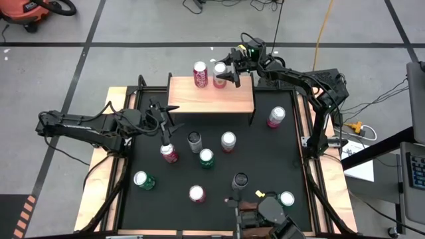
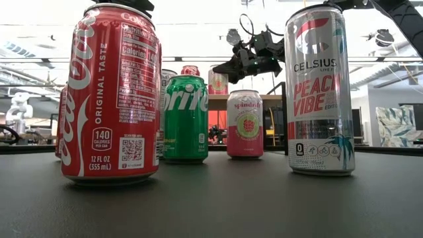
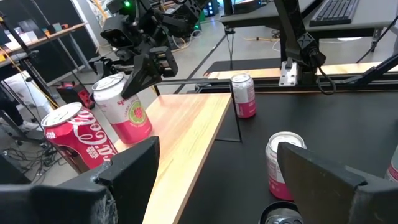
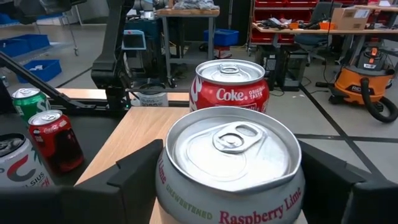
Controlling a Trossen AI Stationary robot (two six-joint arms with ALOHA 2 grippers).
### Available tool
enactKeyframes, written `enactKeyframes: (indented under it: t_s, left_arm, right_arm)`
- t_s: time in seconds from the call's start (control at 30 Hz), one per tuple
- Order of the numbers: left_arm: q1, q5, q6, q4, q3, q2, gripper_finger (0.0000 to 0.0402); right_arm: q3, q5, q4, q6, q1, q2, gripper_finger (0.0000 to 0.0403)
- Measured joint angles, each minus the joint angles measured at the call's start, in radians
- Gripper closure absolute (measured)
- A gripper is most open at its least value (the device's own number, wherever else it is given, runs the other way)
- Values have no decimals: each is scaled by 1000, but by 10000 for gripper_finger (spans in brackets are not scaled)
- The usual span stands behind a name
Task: Place canned beverage on shelf
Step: Put the bottom white pink soda can on the shelf
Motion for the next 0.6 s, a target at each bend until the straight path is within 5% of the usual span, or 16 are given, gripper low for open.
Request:
enactKeyframes:
  t_s: [0.6]
  left_arm:
    - [0,18,0,-1,0,0,78]
  right_arm:
    - [0,5,0,-22,0,0,101]
